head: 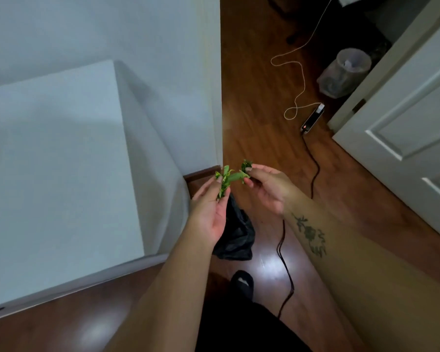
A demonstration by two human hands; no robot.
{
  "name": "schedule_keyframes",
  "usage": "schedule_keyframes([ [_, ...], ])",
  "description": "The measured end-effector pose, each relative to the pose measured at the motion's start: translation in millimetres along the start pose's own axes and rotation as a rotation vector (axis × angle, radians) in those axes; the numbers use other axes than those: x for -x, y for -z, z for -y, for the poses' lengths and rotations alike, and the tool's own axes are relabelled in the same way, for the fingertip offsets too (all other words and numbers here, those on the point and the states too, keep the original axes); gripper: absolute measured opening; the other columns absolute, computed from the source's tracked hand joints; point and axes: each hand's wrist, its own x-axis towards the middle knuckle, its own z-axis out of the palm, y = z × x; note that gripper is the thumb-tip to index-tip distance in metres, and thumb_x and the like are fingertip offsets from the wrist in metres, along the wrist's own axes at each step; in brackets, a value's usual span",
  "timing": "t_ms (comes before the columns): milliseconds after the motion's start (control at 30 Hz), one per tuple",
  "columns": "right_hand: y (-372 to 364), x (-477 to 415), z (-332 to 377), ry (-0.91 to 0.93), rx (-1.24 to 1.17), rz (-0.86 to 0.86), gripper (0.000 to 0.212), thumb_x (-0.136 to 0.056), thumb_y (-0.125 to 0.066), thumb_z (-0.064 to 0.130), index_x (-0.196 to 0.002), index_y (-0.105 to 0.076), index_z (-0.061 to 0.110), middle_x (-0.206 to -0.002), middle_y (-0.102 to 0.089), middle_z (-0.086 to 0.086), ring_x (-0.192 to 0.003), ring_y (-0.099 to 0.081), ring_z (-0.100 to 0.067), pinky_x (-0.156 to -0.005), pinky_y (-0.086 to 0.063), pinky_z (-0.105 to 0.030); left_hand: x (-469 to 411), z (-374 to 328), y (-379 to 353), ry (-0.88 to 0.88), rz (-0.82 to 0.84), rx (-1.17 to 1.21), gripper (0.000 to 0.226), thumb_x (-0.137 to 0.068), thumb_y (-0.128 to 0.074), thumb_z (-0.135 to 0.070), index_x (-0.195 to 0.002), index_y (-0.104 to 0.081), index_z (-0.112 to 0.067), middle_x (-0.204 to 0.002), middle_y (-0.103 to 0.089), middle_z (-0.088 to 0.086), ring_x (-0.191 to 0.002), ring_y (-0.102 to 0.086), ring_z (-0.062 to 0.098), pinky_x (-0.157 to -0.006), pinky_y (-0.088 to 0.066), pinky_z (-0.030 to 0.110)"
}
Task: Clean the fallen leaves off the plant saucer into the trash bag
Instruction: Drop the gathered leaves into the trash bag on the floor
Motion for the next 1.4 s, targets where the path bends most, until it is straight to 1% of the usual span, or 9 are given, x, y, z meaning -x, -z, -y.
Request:
schedule_keyframes([
  [100,24.7,-30.3,-32.6,-0.023,0.016,-0.013,0.007,-0.088,-0.059,-0.007,-0.087,-0.062,-0.001,-0.065,-0.072,-0.005,-0.066,-0.067,-0.013,-0.059,-0.057,-0.015,-31.5,21.7,31.5,0.029,-0.067,-0.045,0.030,-0.093,-0.063,-0.001,-0.123,-0.063,0.004,-0.102,-0.074,0.008,-0.093,-0.071,0.011,-0.076,-0.057,0.019],
  [367,87.7,-113.8,-129.6,-0.150,0.113,-0.035,0.014,-0.092,-0.055,-0.002,-0.102,-0.063,-0.007,-0.084,-0.067,-0.011,-0.078,-0.064,-0.015,-0.059,-0.055,-0.013,-120.6,73.7,117.9,0.077,-0.202,-0.204,0.019,-0.093,-0.063,-0.002,-0.112,-0.066,-0.001,-0.102,-0.073,0.010,-0.091,-0.070,0.011,-0.073,-0.055,0.019],
  [600,128.1,-172.8,-201.8,-0.189,0.251,-0.125,0.013,-0.091,-0.057,-0.004,-0.082,-0.060,0.005,-0.083,-0.063,-0.011,-0.073,-0.061,-0.017,-0.057,-0.055,-0.016,-186.3,110.8,161.2,0.080,-0.262,-0.372,0.009,-0.092,-0.064,0.000,-0.098,-0.067,-0.005,-0.096,-0.071,0.010,-0.088,-0.069,0.014,-0.078,-0.054,0.021],
  [733,143.5,-195.9,-231.2,-0.192,0.374,-0.173,0.020,-0.090,-0.057,-0.006,-0.076,-0.057,0.008,-0.080,-0.059,-0.011,-0.066,-0.057,-0.019,-0.053,-0.055,-0.018,-217.8,125.6,181.1,0.025,-0.306,-0.590,0.021,-0.092,-0.066,-0.002,-0.113,-0.066,0.000,-0.101,-0.071,0.012,-0.087,-0.069,0.017,-0.075,-0.055,0.021],
  [833,150.8,-203.9,-244.6,-0.227,0.468,-0.123,0.009,-0.090,-0.060,-0.002,-0.089,-0.061,0.007,-0.095,-0.061,-0.013,-0.082,-0.061,-0.022,-0.062,-0.056,-0.024,-231.5,131.7,196.0,0.020,-0.283,-0.789,0.024,-0.094,-0.066,-0.012,-0.117,-0.068,-0.006,-0.111,-0.071,0.012,-0.100,-0.068,0.022,-0.081,-0.052,0.025],
  [1000,153.2,-203.0,-249.1,-0.166,0.733,-0.049,0.034,-0.090,-0.060,0.003,-0.125,-0.058,0.006,-0.114,-0.059,-0.009,-0.100,-0.056,-0.021,-0.078,-0.049,-0.027,-230.3,127.2,197.3,0.052,-0.200,-0.921,0.027,-0.100,-0.056,-0.020,-0.125,-0.067,-0.020,-0.119,-0.063,-0.002,-0.109,-0.058,0.013,-0.091,-0.044,0.027],
  [1100,147.6,-189.2,-235.7,-0.069,0.761,-0.105,0.022,-0.089,-0.061,0.002,-0.108,-0.066,0.011,-0.100,-0.063,-0.007,-0.095,-0.059,-0.021,-0.078,-0.048,-0.027,-216.5,119.9,188.3,0.002,-0.181,-0.920,0.029,-0.098,-0.059,-0.017,-0.126,-0.065,-0.018,-0.118,-0.062,-0.004,-0.113,-0.059,0.014,-0.097,-0.045,0.027],
  [1200,135.5,-163.7,-205.6,-0.024,0.725,-0.133,0.020,-0.088,-0.060,0.002,-0.079,-0.064,0.019,-0.080,-0.064,-0.007,-0.078,-0.059,-0.021,-0.075,-0.051,-0.034,-189.0,104.6,163.7,-0.056,-0.179,-0.877,0.013,-0.095,-0.062,-0.009,-0.105,-0.069,-0.014,-0.104,-0.070,0.005,-0.099,-0.068,0.019,-0.094,-0.053,0.029],
  [1400,85.1,-87.2,-112.9,0.063,0.529,-0.135,0.020,-0.089,-0.058,-0.002,-0.076,-0.064,0.012,-0.074,-0.062,-0.006,-0.067,-0.058,-0.015,-0.068,-0.053,-0.025,-110.8,60.5,88.6,-0.086,-0.107,-0.729,0.007,-0.091,-0.066,-0.003,-0.091,-0.069,-0.010,-0.093,-0.072,0.011,-0.087,-0.073,0.020,-0.085,-0.058,0.027],
])
